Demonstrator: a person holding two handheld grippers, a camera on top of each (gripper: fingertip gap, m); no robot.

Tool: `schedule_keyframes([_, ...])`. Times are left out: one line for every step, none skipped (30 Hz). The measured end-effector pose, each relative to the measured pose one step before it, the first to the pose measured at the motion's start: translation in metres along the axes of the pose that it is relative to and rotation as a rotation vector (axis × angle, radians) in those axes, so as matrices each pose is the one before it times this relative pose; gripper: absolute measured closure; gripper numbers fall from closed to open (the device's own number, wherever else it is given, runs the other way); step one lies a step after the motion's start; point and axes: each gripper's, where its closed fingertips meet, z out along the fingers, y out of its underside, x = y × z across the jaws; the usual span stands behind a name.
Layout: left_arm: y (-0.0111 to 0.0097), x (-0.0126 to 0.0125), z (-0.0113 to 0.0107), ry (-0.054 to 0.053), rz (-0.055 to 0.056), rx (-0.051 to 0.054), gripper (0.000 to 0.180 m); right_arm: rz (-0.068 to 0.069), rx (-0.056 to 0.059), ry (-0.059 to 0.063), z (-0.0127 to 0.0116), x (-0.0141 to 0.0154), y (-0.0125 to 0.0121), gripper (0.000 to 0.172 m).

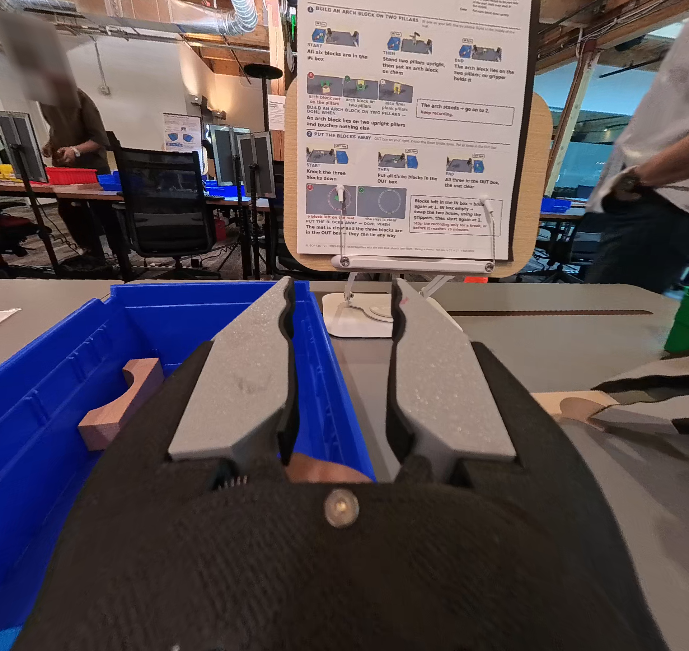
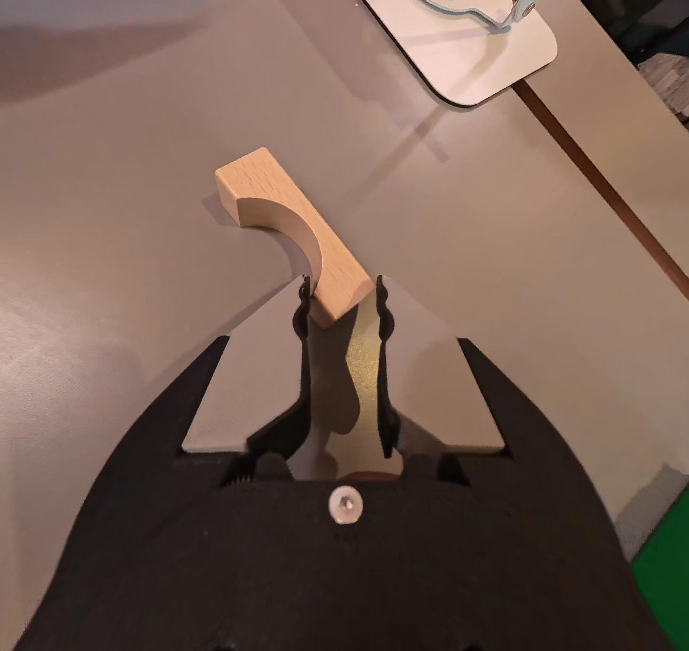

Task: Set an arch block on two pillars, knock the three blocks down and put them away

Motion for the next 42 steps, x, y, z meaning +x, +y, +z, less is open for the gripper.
schedule_keyframes([0.00028, 0.00024, 0.00015, 0.0005, -0.0002, -0.001, 0.13, 0.0084, 0.0003, -0.0159, 0.00038, -0.00133, 0.00098, 0.138])
schedule_keyframes([0.00015, 0.00023, 0.00005, 0.001, -0.0002, -0.0009, 0.13, 0.0073, -0.0166, -0.0195, 0.0015, -0.00232, 0.0037, 0.137])
schedule_keyframes([0.00014, 0.00017, -0.00001, 0.0009, 0.0007, -0.0002, 0.13, 0.0107, -0.0254, -0.0147, 0.00289, -0.0019, 0.00528, 0.134])
schedule_keyframes([0.00026, 0.00032, 0.00008, 0.001, 0.0012, -0.0008, 0.131, 0.0147, 0.0238, -0.0037, 0.00069, -0.0005, -0.00265, 0.135])
schedule_keyframes([0.00028, 0.00038, 0.00013, 0.0016, 0.0013, -0.0016, 0.13, -0.0026, 0.003, -0.0022, 0.00025, -0.00016, -0.00018, 0.136])
schedule_keyframes([0.00001, 0.00055, -0.00005, 0.0018, 0.0018, -0.0006, 0.13, -0.0004, -0.0032, 0.0107, -0.00031, 0.00161, -0.00003, 0.136])
schedule_keyframes([-0.0002, 0.00059, -0.00011, 0.0012, 0.0034, 0.0008, 0.13, 0.0019, 0.0073, 0.0097, -0.00112, 0.0013, -0.00154, 0.137])
schedule_keyframes([-0.00047, 0.00064, -0.00015, 0.0005, 0.006, 0.002, 0.13, 0.0051, 0.0294, -0.0033, -0.00251, -0.00058, -0.00478, 0.137])
schedule_keyframes([-0.00098, 0.00083, -0.00041, 0.0002, 0.0084, 0.0038, 0.13, 0.014, 0.0381, -0.0087, -0.00424, -0.00085, -0.00676, 0.137])
schedule_keyframes([-0.00126, 0.00101, -0.00052, -0.0001, 0.0104, 0.0056, 0.13, 0.0226, 0.0407, -0.0028, -0.00618, 0.00061, -0.00806, 0.137])
schedule_keyframes([-0.00114, 0.00098, -0.00052, -0.0009, 0.0118, 0.0053, 0.13, 0.025, 0.0502, 0.004, -0.00801, 0.00174, -0.01018, 0.138])
schedule_keyframes([-0.00086, 0.00106, -0.00023, -0.0005, 0.0117, 0.0036, 0.13, 0.0214, 0.0577, 0.0059, -0.00955, 0.00182, -0.01189, 0.138])
schedule_keyframes([-0.00028, 0.00106, -0.00016, 0.0005, 0.0099, 0.0017, 0.13, 0.0134, 0.0542, 0.0075, -0.00996, 0.00142, -0.01174, 0.138])
schedule_keyframes([-0.00003, 0.00092, -0.00004, 0.0007, 0.0072, 0.0001, 0.13, 0.0005, 0.0435, 0.0152, -0.00918, 0.00176, -0.01001, 0.14])
schedule_keyframes([0.00017, 0.0005, 0.00009, 0.0005, 0.0038, -0.0004, 0.13, -0.0142, 0.0342, 0.036, -0.00835, 0.00404, -0.00816, 0.14])
schedule_keyframes([0.00002, 0.0002, 0.00001, 0.0007, -0.0002, -0.0001, 0.13, -0.0284, 0.0256, 0.0491, -0.00767, 0.0056, -0.00639, 0.141])
schedule_keyframes([0.00015, -0.00019, 0.00007, 0.0007, -0.0033, -0.0002, 0.13, -0.0293, 0.0163, 0.0438, -0.00686, 0.00508, -0.00475, 0.141])
schedule_keyframes([0.00006, -0.00021, -0.00004, 0.0007, -0.0043, -0.0004, 0.131, -0.0189, 0.0152, 0.0362, -0.00652, 0.00442, -0.00439, 0.141])
schedule_keyframes([0.00003, -0.00021, -0.00001, 0.0004, -0.0035, -0.0002, 0.131, -0.0119, 0.0192, 0.0302, -0.00607, 0.00381, -0.00469, 0.141])
schedule_keyframes([0.00001, -0.00029, 0.00002, -0.0001, -0.002, 0.0, 0.131, -0.0042, 0.0144, 0.0237, -0.00536, 0.0034, -0.00366, 0.141])
schedule_keyframes([0.00021, -0.00002, -0.00004, -0.0004, -0.0005, -0.0001, 0.131, 0.0015, 0.0065, 0.0155, -0.00462, 0.00273, -0.00233, 0.141])
schedule_keyframes([0.00029, 0.00004, 0.00014, -0.0005, 0.0008, -0.0011, 0.131, 0.0058, 0.0072, 0.0109, -0.00444, 0.00215, -0.00217, 0.141])
schedule_keyframes([0.00054, 0.00035, 0.00021, 0.0005, 0.0022, -0.0021, 0.13, 0.0052, 0.0159, 0.0084, -0.00512, 0.002, -0.00348, 0.141])
schedule_keyframes([0.0003, 0.00034, 0.00009, 0.0006, 0.003, -0.0012, 0.13, 0.0039, 0.0175, 0.0095, -0.00599, 0.00235, -0.00451, 0.141])
schedule_keyframes([0.00011, 0.00034, 0.00008, 0.0001, 0.0022, 0.0, 0.131, 0.0001, 0.0198, 0.0173, -0.00713, 0.00365, -0.00555, 0.141])
schedule_keyframes([0.00017, 0.00036, 0.00013, 0.0006, 0.0013, -0.0004, 0.131, -0.0047, 0.027, 0.0271, -0.00828, 0.0055, -0.00692, 0.141])
schedule_keyframes([0.00028, 0.00026, 0.00006, 0.0007, 0.0017, -0.0012, 0.13, -0.0064, 0.0274, 0.033, -0.00941, 0.00708, -0.00746, 0.141])
schedule_keyframes([0.00034, 0.00023, 0.00008, 0.0, 0.002, -0.0009, 0.13, -0.0051, 0.0209, 0.0363, -0.00996, 0.0085, -0.00645, 0.14])
schedule_keyframes([0.0005, 0.00022, 0.00025, -0.0001, 0.0015, -0.0011, 0.131, -0.0002, 0.0178, 0.0386, -0.01053, 0.00978, -0.00575, 0.141])
schedule_keyframes([0.00077, 0.00036, 0.00034, 0.0006, 0.0018, -0.0028, 0.13, 0.0013, 0.0239, 0.0418, -0.01033, 0.0112, -0.00646, 0.14])
schedule_keyframes([0.00098, 0.00064, 0.00031, 0.0017, 0.0027, -0.0036, 0.13, -0.0059, 0.0239, 0.0428, -0.00854, 0.01235, -0.00744, 0.14])
schedule_keyframes([0.00054, 0.00085, 0.00029, 0.0017, 0.003, -0.0021, 0.13, -0.0162, 0.006, 0.0416, -0.00685, 0.01254, -0.005, 0.141])
schedule_keyframes([0.00024, 0.00054, 0.00009, 0.0007, 0.0034, -0.0003, 0.131, -0.0169, -0.0091, 0.0482, -0.00631, 0.0139, -0.00151, 0.141])
schedule_keyframes([0.00013, 0.00061, 0.00002, 0.0006, 0.004, -0.0004, 0.131, -0.0145, -0.0078, 0.0502, -0.00603, 0.01433, 0.00031, 0.141])
schedule_keyframes([0.00005, 0.00036, -0.00003, 0.0005, 0.0032, -0.0005, 0.131, -0.0131, -0.0076, 0.039, -0.00482, 0.01296, 0.00167, 0.141])
schedule_keyframes([-0.00007, 0.00023, -0.00001, 0.0002, 0.0015, 0.0004, 0.131, -0.0085, -0.0185, 0.0308, -0.00309, 0.01221, 0.00424, 0.141])
schedule_keyframes([-0.00019, 0.00009, -0.00002, 0.0001, 0.0006, 0.0005, 0.131, -0.0026, -0.0222, 0.0322, -0.00158, 0.01276, 0.00604, 0.141])
schedule_keyframes([0.00012, 0.00007, 0.0, -0.0001, 0.0002, -0.0001, 0.131, 0.0017, -0.0186, 0.0303, -0.00054, 0.0124, 0.00709, 0.141])
schedule_keyframes([0.00006, -0.00002, -0.00003, -0.0002, 0.0, -0.0004, 0.131, 0.0083, -0.0204, 0.0272, 0.00058, 0.01189, 0.00852, 0.141])
schedule_keyframes([0.00019, 0.0, 0.00006, -0.0003, 0.0006, -0.0006, 0.131, 0.0147, -0.0282, 0.0217, 0.00151, 0.01098, 0.00977, 0.141])
schedule_keyframes([0.00021, 0.0, 0.00007, -0.0006, 0.0013, -0.0007, 0.131, 0.018, -0.0343, 0.0127, 0.0024, 0.00924, 0.01017, 0.141])
schedule_keyframes([0.00015, 0.00002, 0.0, -0.0006, 0.0014, -0.0004, 0.131, 0.0178, -0.039, 0.0, 0.00338, 0.00676, 0.0107, 0.141])
